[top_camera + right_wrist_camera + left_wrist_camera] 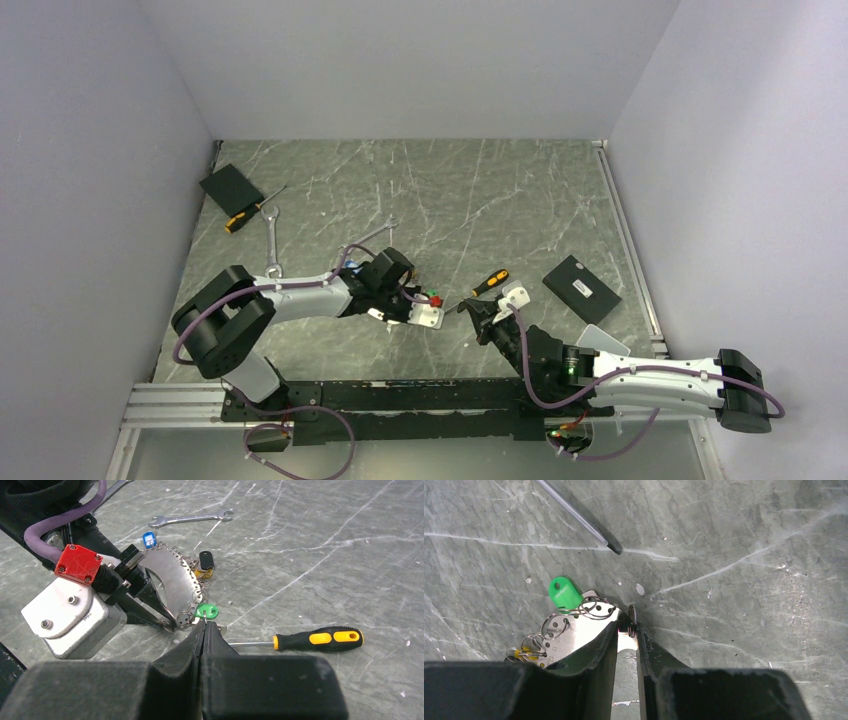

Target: Put the keys on the keyring

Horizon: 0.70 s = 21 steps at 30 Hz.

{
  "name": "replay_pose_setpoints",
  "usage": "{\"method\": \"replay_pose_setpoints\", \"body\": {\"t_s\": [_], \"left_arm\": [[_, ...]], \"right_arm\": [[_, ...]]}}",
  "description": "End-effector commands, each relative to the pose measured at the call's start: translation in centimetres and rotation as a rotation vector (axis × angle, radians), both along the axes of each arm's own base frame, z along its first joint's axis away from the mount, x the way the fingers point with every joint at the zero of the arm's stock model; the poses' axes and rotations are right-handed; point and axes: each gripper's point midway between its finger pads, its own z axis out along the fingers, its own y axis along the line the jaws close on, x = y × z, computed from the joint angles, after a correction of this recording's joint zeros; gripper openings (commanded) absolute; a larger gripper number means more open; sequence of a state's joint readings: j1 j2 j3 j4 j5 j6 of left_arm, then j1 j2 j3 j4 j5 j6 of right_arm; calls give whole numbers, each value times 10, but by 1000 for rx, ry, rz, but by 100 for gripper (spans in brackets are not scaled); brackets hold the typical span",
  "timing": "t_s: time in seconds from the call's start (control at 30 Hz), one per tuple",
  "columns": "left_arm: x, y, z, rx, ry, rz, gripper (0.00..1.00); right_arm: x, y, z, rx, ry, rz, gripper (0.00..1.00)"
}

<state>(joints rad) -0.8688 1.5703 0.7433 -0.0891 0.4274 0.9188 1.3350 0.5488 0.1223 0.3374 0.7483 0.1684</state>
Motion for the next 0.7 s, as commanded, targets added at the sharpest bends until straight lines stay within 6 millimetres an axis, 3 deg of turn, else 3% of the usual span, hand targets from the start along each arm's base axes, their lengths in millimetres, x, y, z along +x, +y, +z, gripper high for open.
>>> {"method": "replay_pose_setpoints", "body": {"t_s": [0.0, 0.23, 0.5, 0.67], "left_arm": [[5, -7, 7, -17, 17, 28, 26], [8, -7, 5, -3, 22, 44, 15], [12, -5, 8, -3, 22, 94, 30], [13, -3, 18, -18, 15, 114, 32]], "right_arm": [[-1, 3, 7, 39, 1, 9, 0], [-1, 3, 7, 39, 1, 11, 0], [-2, 3, 7, 44, 5, 13, 0], [-2, 3, 7, 44, 4, 16, 0]]}}
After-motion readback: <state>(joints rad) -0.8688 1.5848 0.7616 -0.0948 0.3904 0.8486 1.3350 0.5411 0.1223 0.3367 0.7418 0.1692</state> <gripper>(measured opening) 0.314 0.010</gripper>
